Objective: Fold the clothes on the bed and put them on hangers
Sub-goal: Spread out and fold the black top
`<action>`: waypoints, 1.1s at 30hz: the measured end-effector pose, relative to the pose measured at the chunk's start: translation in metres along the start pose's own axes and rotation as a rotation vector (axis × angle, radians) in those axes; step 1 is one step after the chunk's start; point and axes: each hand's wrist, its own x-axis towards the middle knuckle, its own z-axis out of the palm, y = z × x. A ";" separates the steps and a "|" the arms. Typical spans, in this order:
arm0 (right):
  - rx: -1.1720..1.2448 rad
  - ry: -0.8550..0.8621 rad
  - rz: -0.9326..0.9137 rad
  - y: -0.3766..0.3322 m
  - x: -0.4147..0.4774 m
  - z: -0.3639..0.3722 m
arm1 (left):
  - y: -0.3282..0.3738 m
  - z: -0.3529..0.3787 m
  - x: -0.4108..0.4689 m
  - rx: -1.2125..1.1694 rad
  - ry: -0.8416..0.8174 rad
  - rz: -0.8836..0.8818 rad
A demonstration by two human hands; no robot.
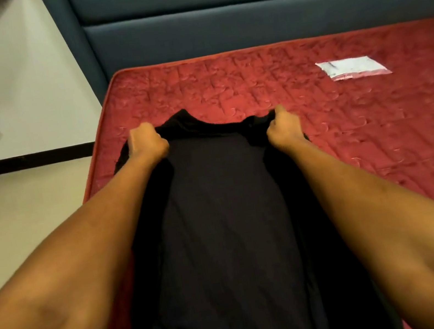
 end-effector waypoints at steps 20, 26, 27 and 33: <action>-0.513 -0.359 -0.357 0.044 -0.277 0.061 | -0.092 0.070 -0.278 0.040 -0.004 0.257; -0.411 -0.413 -0.398 0.051 -0.375 0.032 | -0.102 0.047 -0.383 -0.096 0.331 -0.102; -0.386 -0.410 -0.397 0.051 -0.385 0.026 | -0.099 0.042 -0.394 -0.071 0.328 -0.176; -0.543 -0.140 -0.399 0.050 -0.422 0.000 | -0.086 0.009 -0.389 -0.411 0.097 -0.562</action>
